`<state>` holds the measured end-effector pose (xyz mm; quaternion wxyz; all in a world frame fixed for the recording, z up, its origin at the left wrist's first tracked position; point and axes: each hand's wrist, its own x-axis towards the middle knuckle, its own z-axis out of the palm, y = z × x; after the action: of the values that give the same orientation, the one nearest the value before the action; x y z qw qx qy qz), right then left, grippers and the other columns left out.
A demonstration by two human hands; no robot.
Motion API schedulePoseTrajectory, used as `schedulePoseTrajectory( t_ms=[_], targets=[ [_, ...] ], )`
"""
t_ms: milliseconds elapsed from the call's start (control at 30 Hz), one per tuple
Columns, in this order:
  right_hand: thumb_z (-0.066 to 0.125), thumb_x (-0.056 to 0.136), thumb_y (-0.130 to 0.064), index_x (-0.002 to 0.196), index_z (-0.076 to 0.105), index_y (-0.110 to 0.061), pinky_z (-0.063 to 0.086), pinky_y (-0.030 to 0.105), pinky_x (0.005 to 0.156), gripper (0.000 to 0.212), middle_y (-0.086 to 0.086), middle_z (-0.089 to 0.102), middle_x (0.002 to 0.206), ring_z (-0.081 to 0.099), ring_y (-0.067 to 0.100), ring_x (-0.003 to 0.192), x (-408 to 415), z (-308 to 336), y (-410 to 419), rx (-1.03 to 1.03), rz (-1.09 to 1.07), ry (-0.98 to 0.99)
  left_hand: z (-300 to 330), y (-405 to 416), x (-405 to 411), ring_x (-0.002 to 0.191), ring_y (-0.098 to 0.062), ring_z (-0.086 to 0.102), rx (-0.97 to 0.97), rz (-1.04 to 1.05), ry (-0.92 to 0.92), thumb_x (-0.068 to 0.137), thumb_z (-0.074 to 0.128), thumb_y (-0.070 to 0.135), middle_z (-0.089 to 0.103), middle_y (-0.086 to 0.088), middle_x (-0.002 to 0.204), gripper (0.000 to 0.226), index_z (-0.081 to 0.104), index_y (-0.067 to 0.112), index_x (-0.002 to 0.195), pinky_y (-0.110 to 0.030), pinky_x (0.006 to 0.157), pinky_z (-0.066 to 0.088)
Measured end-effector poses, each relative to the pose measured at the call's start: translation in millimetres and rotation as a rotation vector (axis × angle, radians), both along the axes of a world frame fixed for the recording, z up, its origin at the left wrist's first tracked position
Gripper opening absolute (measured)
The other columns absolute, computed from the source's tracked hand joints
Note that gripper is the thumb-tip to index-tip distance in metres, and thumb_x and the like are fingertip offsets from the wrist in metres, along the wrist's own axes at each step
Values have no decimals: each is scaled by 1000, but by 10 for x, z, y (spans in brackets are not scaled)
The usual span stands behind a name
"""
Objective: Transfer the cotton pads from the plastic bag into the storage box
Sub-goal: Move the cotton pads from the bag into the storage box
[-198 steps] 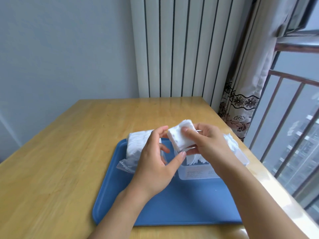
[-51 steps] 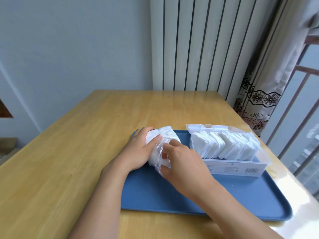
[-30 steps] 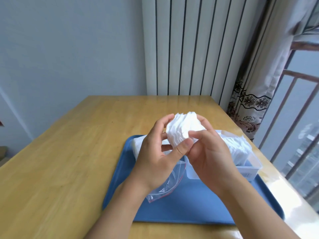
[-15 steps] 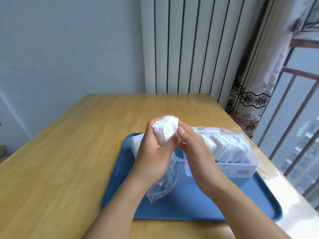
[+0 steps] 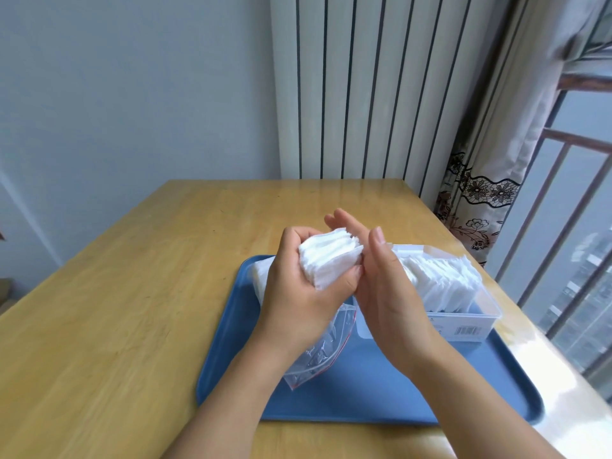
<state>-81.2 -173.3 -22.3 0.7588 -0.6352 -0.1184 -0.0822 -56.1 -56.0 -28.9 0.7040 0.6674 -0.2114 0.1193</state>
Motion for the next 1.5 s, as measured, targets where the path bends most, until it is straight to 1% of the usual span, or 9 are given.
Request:
schedulePoseTrajectory(
  t_ms=[233, 333, 467, 533, 667, 800, 933, 1267, 1500],
  targets=[
    [56, 76, -63, 147, 48, -30, 45, 39, 110, 79, -10, 56, 147, 58, 14, 132, 21, 53, -88, 30, 91, 21, 15, -5, 22, 77, -9, 64, -59, -85, 64, 77, 71, 17, 67, 11, 82, 34, 48, 13, 102, -26, 69, 54],
    [64, 76, -37, 136, 60, -33, 44, 45, 102, 61, -4, 67, 129, 64, 20, 119, 94, 116, -257, -33, 16, 42, -13, 43, 54, 91, -15, 60, -97, -173, 175, 80, 58, 21, 65, 2, 92, 27, 47, 13, 103, -33, 83, 47],
    [62, 93, -19, 115, 73, -10, 49, 38, 74, 27, 17, 73, 100, 62, 24, 82, 95, 107, -422, -276, 108, 93, -23, 61, 46, 91, -18, 51, 69, -227, 275, 74, 54, 36, 53, -5, 97, 32, 43, 23, 102, -37, 80, 42],
    [60, 98, -13, 104, 75, -3, 49, 29, 61, 20, 12, 72, 86, 60, 19, 70, 123, 153, -515, -230, -36, 108, -51, 32, 29, 87, -11, 51, 172, -131, 183, 76, 55, 44, 52, 4, 103, 39, 43, 28, 109, -31, 81, 45],
    [58, 96, -15, 89, 72, -10, 45, 27, 52, 16, 10, 70, 80, 66, 18, 64, 193, 277, -905, -138, -501, 227, -135, 16, 28, 113, -4, 48, 604, 65, -281, 84, 65, 43, 49, 20, 122, 46, 48, 35, 127, -12, 92, 39],
    [58, 95, -19, 83, 68, -7, 33, 26, 45, 20, 8, 64, 60, 55, 17, 48, 148, 242, -873, -319, -418, 294, -180, -23, 24, 104, -7, 49, 913, -7, -400, 86, 68, 44, 53, 22, 117, 27, 64, 31, 109, -26, 90, 45],
    [52, 97, -22, 77, 60, -9, 30, 25, 40, 25, 3, 53, 47, 47, 13, 36, 127, 228, -589, -442, -251, 313, -194, -18, 41, 99, -9, 51, 913, -39, -288, 88, 73, 39, 55, 16, 107, 14, 69, 31, 99, -37, 85, 49],
    [52, 99, -33, 74, 36, -16, 33, 26, 47, 34, -2, 45, 59, 73, 24, 53, 230, 26, -664, -897, -306, 284, -201, -34, 10, 76, -14, 59, 745, -239, -234, 75, 86, 29, 59, 11, 88, 7, 80, 29, 79, -35, 70, 50],
    [55, 95, -43, 73, 35, -23, 25, 31, 49, 36, -5, 48, 70, 51, 25, 68, 231, -77, -533, -1401, -485, 109, -202, -29, 36, 76, -11, 56, 741, -246, -232, 75, 86, 24, 58, 13, 86, 8, 80, 30, 77, -16, 66, 39]
  ],
)
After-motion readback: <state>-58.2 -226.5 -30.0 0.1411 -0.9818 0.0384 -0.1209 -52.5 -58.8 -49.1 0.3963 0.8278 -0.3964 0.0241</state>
